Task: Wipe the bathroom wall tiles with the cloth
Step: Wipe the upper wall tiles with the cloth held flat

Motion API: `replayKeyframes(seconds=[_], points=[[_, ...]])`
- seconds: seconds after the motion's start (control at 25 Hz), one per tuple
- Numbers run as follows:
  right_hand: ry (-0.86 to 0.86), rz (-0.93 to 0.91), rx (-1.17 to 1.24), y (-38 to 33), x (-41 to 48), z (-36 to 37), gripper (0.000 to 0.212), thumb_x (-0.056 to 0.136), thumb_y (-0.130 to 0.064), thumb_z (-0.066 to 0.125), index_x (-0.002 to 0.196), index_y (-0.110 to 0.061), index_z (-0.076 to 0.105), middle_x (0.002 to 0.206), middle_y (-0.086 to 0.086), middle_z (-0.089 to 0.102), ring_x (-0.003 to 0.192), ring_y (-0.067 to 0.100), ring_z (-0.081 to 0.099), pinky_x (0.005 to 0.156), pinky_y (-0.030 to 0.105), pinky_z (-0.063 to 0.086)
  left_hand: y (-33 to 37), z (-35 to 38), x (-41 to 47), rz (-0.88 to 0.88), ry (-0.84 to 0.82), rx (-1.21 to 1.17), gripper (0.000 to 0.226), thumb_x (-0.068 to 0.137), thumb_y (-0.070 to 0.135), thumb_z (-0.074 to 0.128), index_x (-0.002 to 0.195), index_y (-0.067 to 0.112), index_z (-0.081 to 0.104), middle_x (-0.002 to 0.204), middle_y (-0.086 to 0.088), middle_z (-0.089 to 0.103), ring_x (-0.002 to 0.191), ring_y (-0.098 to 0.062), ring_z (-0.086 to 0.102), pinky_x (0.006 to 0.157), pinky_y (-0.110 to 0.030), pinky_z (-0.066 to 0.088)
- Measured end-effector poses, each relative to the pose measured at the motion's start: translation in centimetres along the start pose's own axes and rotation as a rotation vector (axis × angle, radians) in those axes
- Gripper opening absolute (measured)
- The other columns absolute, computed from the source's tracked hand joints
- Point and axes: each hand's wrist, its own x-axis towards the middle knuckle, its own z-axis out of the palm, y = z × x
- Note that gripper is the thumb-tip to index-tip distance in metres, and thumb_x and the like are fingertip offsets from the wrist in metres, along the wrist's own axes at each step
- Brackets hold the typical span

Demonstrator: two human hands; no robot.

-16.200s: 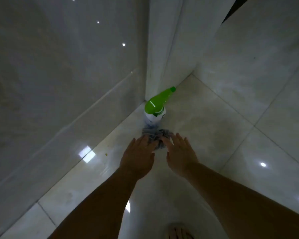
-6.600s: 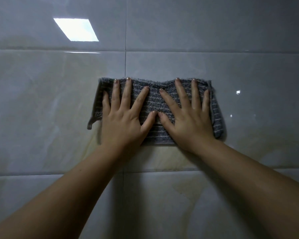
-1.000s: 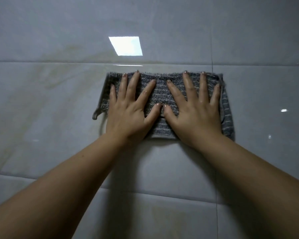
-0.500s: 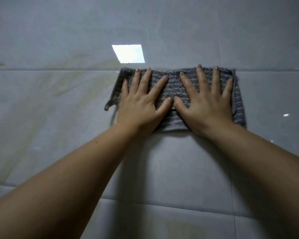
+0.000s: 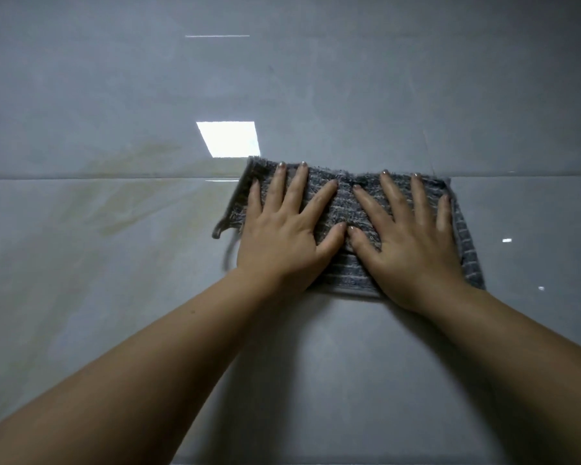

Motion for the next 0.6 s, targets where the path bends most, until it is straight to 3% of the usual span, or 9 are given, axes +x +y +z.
replayKeyframes(seconds=[0.24, 0.6], points=[[-0.004, 0.202, 0.010, -1.2, 5.4, -0.7, 0.063, 0.093, -0.064, 0.018, 0.151, -0.045, 0.002, 0.163, -0.003, -0.009, 0.148, 0.032, -0.014, 0.115, 0.061, -0.009, -1.9, -0.7, 6.6, 0.080, -0.024, -0.011, 0.063, 0.095, 0.070, 0.021, 0.153, 0.049, 0.009, 0.167, 0.003, -0.002, 0.152, -0.022, -0.008, 0.122, -0.050, -0.006], [0.019, 0.013, 0.050, -10.2, 10.0, -0.4, 0.062, 0.093, -0.066, 0.018, 0.151, -0.046, 0.006, 0.163, -0.004, -0.008, 0.148, 0.031, -0.014, 0.115, 0.059, -0.013, -11.7, -2.4, 5.9, -0.081, 0.000, 0.025, 0.067, 0.091, 0.075, 0.018, 0.152, 0.050, 0.009, 0.166, 0.003, 0.002, 0.153, -0.022, -0.004, 0.122, -0.048, -0.004]])
